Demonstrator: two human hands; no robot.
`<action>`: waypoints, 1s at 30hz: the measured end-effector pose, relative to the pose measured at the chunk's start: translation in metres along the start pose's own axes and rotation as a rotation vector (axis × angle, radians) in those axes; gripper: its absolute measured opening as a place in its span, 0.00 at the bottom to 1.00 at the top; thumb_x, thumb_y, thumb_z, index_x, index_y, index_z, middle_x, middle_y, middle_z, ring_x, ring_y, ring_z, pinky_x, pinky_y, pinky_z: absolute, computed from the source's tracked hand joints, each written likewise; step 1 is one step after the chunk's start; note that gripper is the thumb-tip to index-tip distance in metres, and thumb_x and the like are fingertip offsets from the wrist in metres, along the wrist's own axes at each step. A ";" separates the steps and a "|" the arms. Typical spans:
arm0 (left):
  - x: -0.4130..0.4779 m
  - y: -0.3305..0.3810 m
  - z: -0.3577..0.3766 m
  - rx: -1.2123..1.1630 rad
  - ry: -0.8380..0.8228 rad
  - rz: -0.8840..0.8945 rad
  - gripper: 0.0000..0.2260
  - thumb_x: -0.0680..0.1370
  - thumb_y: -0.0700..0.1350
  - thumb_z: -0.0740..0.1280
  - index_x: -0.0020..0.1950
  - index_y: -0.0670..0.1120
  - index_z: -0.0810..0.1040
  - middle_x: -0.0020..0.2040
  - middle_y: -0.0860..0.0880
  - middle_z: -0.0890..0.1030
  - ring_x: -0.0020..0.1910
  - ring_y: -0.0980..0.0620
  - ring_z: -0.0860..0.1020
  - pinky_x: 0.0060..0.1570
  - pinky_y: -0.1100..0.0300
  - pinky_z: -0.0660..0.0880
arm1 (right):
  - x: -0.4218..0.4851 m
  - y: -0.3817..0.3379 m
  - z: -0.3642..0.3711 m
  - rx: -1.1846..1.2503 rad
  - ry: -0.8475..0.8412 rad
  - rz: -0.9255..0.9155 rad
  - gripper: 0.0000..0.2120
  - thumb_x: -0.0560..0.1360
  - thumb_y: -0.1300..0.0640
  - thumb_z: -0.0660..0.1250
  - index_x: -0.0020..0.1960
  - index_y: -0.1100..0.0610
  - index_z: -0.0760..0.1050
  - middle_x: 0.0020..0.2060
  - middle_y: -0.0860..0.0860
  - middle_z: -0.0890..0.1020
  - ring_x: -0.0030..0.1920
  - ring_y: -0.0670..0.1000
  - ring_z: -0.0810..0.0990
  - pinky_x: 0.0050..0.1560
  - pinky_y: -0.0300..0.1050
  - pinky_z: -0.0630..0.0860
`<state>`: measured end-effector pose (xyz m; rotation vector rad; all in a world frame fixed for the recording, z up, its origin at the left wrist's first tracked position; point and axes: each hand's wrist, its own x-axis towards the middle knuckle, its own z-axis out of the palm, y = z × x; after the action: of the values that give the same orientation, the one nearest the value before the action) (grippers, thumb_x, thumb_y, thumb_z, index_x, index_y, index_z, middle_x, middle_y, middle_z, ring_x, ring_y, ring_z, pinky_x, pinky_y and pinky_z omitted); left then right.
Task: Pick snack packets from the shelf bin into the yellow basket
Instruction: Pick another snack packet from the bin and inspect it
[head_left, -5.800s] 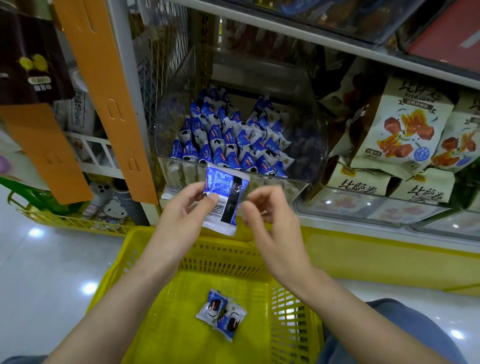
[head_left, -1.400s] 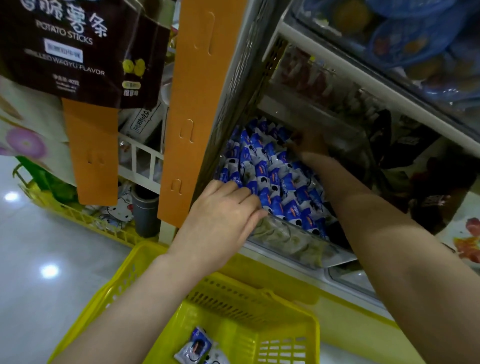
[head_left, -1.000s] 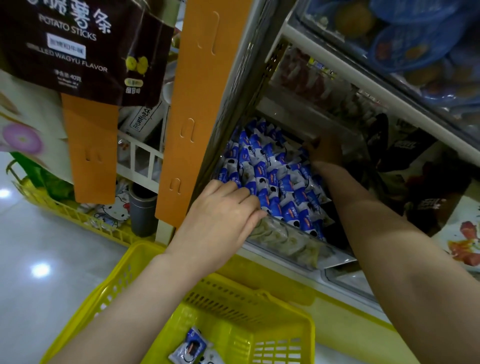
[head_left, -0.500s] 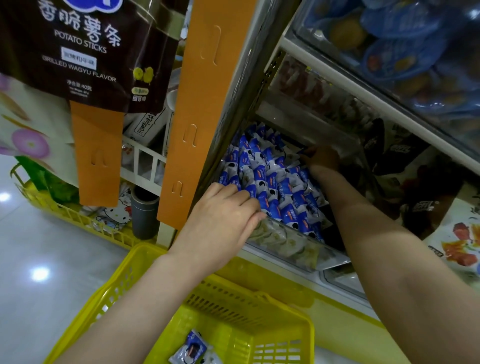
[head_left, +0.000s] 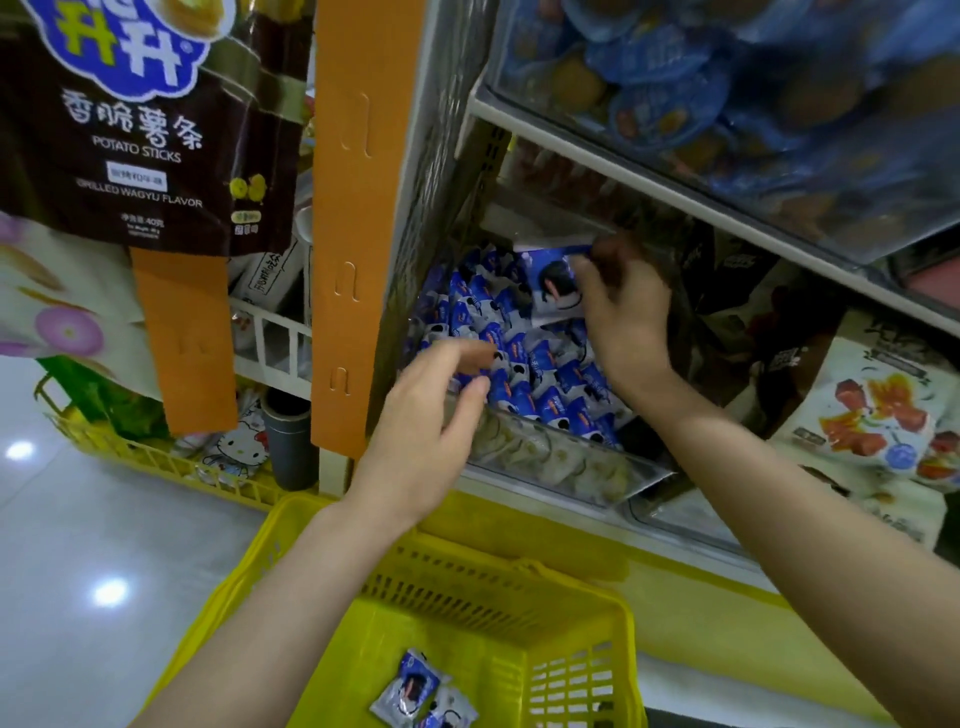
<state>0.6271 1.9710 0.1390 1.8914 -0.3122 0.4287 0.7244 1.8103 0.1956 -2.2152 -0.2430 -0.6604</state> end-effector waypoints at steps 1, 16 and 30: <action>-0.002 0.004 0.000 -0.086 0.046 -0.018 0.10 0.79 0.41 0.61 0.59 0.51 0.71 0.53 0.59 0.75 0.54 0.65 0.72 0.54 0.75 0.65 | -0.015 -0.008 -0.007 0.053 -0.003 -0.019 0.01 0.77 0.57 0.63 0.49 0.54 0.72 0.40 0.40 0.77 0.39 0.37 0.77 0.40 0.26 0.71; -0.046 0.025 0.024 -0.529 -0.380 -0.355 0.09 0.77 0.37 0.63 0.54 0.49 0.73 0.44 0.60 0.82 0.47 0.64 0.79 0.46 0.71 0.73 | -0.148 -0.013 -0.038 0.502 -0.213 0.463 0.17 0.77 0.55 0.62 0.44 0.71 0.71 0.40 0.72 0.74 0.38 0.53 0.71 0.40 0.56 0.70; -0.048 0.008 0.029 -0.283 -0.083 -0.393 0.09 0.78 0.42 0.62 0.38 0.47 0.75 0.29 0.55 0.76 0.33 0.56 0.74 0.37 0.51 0.75 | -0.175 0.004 -0.023 0.486 -0.403 0.493 0.03 0.74 0.57 0.66 0.46 0.50 0.76 0.41 0.46 0.83 0.43 0.45 0.80 0.48 0.44 0.77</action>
<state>0.5847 1.9413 0.1155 1.6435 -0.0462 0.0374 0.5689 1.7972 0.1121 -1.8092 -0.0418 0.1133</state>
